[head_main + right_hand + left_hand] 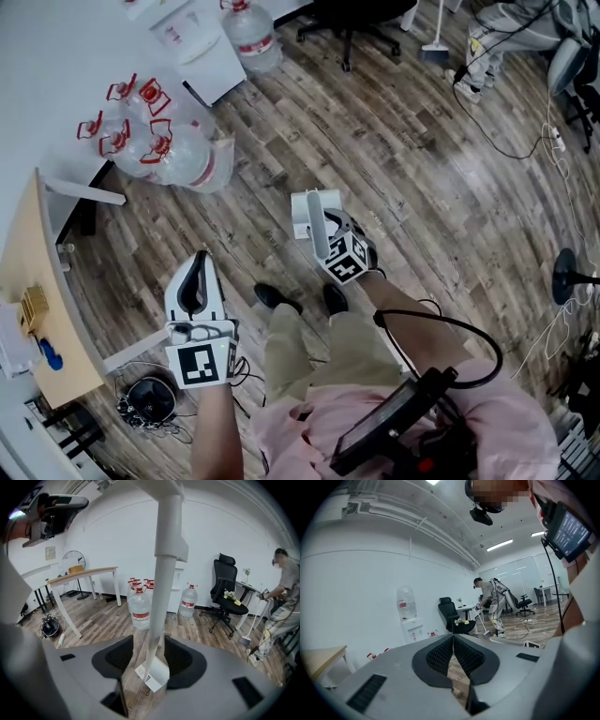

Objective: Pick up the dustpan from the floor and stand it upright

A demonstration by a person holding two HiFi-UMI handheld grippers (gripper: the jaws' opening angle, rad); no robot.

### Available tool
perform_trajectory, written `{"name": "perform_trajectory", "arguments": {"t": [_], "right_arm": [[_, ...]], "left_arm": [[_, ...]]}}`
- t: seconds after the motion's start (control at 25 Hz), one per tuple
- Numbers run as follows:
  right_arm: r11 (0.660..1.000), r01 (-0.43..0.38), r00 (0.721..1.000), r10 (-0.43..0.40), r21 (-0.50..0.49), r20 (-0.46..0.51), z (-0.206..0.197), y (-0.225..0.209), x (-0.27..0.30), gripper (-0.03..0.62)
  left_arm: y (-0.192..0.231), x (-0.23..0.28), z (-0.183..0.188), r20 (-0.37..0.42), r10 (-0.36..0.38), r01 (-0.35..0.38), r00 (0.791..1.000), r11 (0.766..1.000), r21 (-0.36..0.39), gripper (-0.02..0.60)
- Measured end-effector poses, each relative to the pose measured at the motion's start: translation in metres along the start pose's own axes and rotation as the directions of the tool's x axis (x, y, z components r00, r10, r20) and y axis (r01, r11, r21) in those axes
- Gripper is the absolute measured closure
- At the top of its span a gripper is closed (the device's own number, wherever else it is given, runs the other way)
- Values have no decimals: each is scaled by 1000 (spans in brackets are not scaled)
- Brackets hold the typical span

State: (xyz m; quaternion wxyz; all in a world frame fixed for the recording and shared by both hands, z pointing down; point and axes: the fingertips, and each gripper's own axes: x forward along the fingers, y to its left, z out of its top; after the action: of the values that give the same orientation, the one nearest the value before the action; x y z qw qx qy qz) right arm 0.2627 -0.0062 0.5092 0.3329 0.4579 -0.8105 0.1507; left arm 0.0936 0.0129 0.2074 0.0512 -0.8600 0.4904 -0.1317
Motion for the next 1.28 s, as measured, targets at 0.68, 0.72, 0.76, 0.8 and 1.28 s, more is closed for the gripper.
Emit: {"name": "perform_trajectory", "arguments": {"t": [0.68, 0.72, 0.76, 0.8, 1.28], "right_arm": [[977, 181, 954, -202, 111, 222, 99, -81, -182, 428], [975, 186, 940, -213, 124, 267, 119, -85, -195, 433], [974, 186, 924, -219, 129, 314, 141, -86, -207, 441], [975, 183, 908, -217, 127, 359, 162, -84, -217, 447], [987, 162, 756, -138, 22, 640, 318, -49, -274, 592]], "left_arm": [[-8, -9, 94, 111, 94, -95, 989, 996, 2, 566], [-6, -10, 104, 126, 106, -107, 986, 994, 1, 566], [-4, -10, 115, 143, 117, -118, 983, 993, 2, 566], [-2, -11, 125, 161, 126, -128, 979, 992, 2, 566], [-1, -4, 210, 281, 176, -175, 943, 984, -28, 566]]}}
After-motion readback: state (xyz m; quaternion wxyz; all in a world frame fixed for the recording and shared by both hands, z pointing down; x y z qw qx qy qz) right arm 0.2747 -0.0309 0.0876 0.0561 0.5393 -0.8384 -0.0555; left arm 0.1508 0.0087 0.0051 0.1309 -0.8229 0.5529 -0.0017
